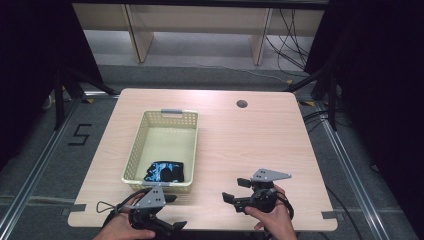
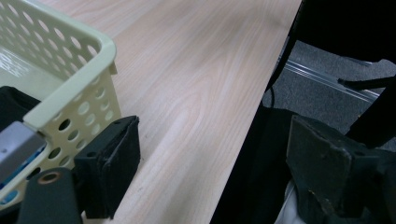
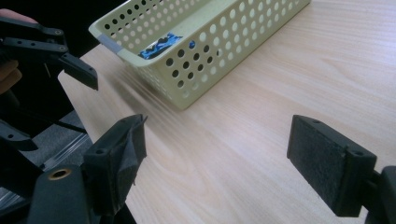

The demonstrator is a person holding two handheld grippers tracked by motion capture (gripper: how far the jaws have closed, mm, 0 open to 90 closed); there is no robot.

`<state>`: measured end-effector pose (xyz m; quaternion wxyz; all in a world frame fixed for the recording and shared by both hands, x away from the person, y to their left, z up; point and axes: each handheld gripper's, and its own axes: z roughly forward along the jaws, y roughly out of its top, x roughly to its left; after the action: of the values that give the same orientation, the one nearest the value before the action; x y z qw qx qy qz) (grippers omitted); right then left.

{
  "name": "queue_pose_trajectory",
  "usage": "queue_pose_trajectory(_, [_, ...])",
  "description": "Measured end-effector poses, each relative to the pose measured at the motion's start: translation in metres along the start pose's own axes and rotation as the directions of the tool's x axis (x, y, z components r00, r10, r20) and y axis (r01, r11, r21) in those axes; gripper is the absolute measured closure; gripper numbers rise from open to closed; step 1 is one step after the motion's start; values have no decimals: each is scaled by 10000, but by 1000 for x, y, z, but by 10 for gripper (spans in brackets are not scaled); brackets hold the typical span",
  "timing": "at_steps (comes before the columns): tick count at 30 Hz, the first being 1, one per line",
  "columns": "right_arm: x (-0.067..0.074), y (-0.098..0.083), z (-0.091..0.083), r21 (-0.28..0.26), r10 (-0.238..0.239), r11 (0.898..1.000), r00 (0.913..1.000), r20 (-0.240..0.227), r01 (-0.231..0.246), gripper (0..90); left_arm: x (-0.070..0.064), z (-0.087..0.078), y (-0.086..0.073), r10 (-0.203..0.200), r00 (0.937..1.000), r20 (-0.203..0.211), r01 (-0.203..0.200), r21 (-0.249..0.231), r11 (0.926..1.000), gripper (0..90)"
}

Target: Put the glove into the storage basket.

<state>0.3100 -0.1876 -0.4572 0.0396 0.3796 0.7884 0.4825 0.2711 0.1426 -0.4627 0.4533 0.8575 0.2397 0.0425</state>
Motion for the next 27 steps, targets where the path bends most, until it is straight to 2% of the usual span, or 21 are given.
queue_pose_trajectory(1, [2,-2,1,-65,247,9997,9996,-163,-248,204,1,0,-1,79,10000,-18,-78,151,9999,171])
queue_pose_trajectory(2, [0,-2,1,-124,-48,9999,9999,-141,47,204,1,1,-3,82,10000,9,-83,84,9999,171])
queue_pose_trajectory(3, [2,-3,1,38,308,9995,9993,-195,-307,203,2,2,-4,130,9999,16,-130,238,9996,170])
queue_pose_trajectory(4, [3,-4,0,81,411,9991,9991,-116,-410,202,2,3,-5,101,9999,74,-103,237,9997,170])
queue_pose_trajectory(5, [1,-5,0,-8,94,10000,9999,-121,-95,202,2,3,-7,110,9999,105,-114,321,9994,170])
queue_pose_trajectory(6, [4,-6,0,116,422,9990,9990,-156,-420,202,3,4,-8,233,9997,98,-236,383,9990,170])
queue_pose_trajectory(7, [2,-6,0,66,168,9998,9998,-100,-168,202,2,5,-9,85,9999,82,-88,392,9992,170])
queue_pose_trajectory(9, [0,-8,0,79,24,10000,9999,-142,-22,201,2,7,-12,-141,9999,98,137,391,9991,170])
queue_pose_trajectory(10, [3,-9,0,122,354,9993,9993,-146,-353,201,2,7,-13,-77,9999,83,73,457,9989,170])
queue_pose_trajectory(13, [2,-12,0,144,62,9999,9999,-142,-60,199,3,9,-15,109,9999,117,-115,528,9985,170])
queue_pose_trajectory(15, [4,-13,0,249,285,9993,9994,-196,-281,198,2,10,-16,-5,10000,86,1,512,9987,170])
queue_pose_trajectory(16, [2,-13,0,245,-87,9997,9998,-162,91,198,1,11,-17,-231,9997,81,227,479,9986,170])
queue_pose_trajectory(18, [4,-15,0,308,101,9995,9999,-129,-97,196,2,11,-19,-90,9999,64,85,627,9980,170])
queue_pose_trajectory(19, [5,-17,0,326,127,9994,9999,-112,-123,195,1,12,-20,-188,9998,13,187,539,9984,169])
queue_pose_trajectory(21, [5,-19,0,383,58,9993,9999,-150,-52,195,2,13,-21,40,10000,-23,-39,545,9985,169])
queue_pose_trajectory(22, [4,-19,0,436,-105,9990,9999,-119,110,194,2,13,-21,-6,10000,-51,9,517,9987,169])
queue_pose_trajectory(23, [6,-20,0,497,34,9988,9999,-169,-25,194,3,13,-21,126,9999,-41,-124,536,9985,168])
queue_pose_trajectory(24, [5,-21,0,452,-109,9989,9999,-82,113,194,3,14,-22,44,10000,13,-44,467,9989,167])
queue_pose_trajectory(25, [5,-21,-1,551,-32,9985,9999,-165,41,194,3,13,-22,107,9999,8,-107,505,9987,167])
queue_pose_trajectory(26, [4,-22,-2,565,-230,9981,9996,-174,240,195,3,13,-22,129,9999,-65,-125,525,9985,166])
queue_pose_trajectory(27, [6,-23,-2,498,-15,9988,9999,-145,23,194,3,13,-23,36,9999,-126,-30,500,9987,165])
